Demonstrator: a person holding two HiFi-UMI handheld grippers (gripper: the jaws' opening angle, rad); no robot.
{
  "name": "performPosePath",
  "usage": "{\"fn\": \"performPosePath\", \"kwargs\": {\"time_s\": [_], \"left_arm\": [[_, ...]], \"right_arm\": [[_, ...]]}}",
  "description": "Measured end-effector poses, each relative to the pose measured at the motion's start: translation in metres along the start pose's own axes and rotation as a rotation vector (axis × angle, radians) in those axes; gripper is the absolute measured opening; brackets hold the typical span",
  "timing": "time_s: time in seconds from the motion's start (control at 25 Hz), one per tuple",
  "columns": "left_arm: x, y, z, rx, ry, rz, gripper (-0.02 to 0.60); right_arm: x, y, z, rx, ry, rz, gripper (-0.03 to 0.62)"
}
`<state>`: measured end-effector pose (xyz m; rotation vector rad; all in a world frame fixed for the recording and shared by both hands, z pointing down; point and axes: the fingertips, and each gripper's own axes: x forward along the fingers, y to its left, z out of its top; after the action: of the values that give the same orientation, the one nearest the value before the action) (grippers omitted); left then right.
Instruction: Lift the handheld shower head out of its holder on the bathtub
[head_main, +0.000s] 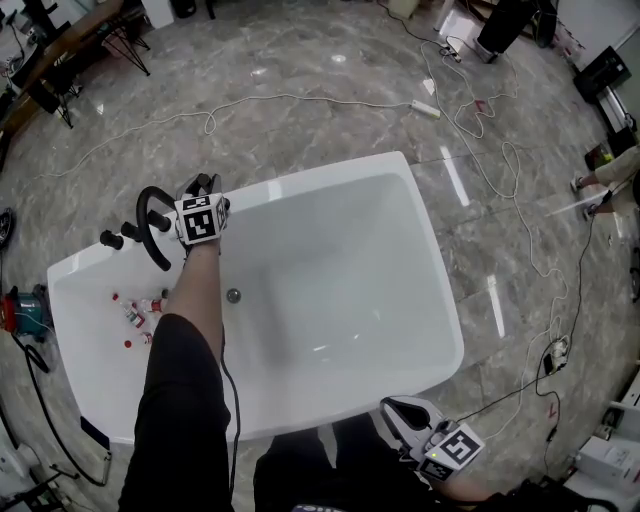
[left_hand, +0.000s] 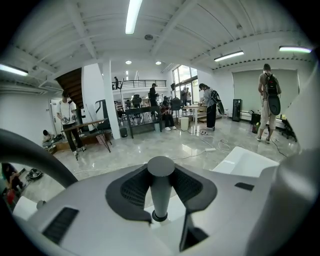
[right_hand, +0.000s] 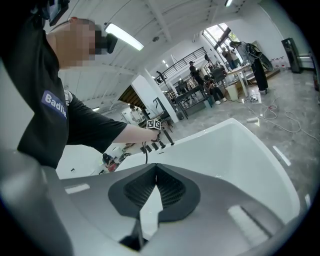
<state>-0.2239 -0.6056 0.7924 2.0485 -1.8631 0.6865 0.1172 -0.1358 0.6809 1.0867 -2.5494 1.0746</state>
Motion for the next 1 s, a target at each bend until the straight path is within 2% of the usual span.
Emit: {"fn": "performPosePath", "kwargs": {"time_s": [0.36, 0.68, 1.0], "left_arm": [[-0.071, -0.008, 0.056, -0.002, -0.103, -0.052, 0.133], [-0.167, -0.025, 0.115, -0.023, -0.198, -0.133, 0.133], [-0.271, -0.045, 0.129, -0.042, -0.236, -0.200, 0.133]], "right_arm": [[-0.002, 0.049, 0.040, -0.063, -0.054, 0.076, 0.002], [-0.018, 0.098, 0.084, -0.134, -0.119, 0.147, 0.002], [-0.037, 0.144, 0.116, -0.189, -0.180, 0.219, 0.002]]}}
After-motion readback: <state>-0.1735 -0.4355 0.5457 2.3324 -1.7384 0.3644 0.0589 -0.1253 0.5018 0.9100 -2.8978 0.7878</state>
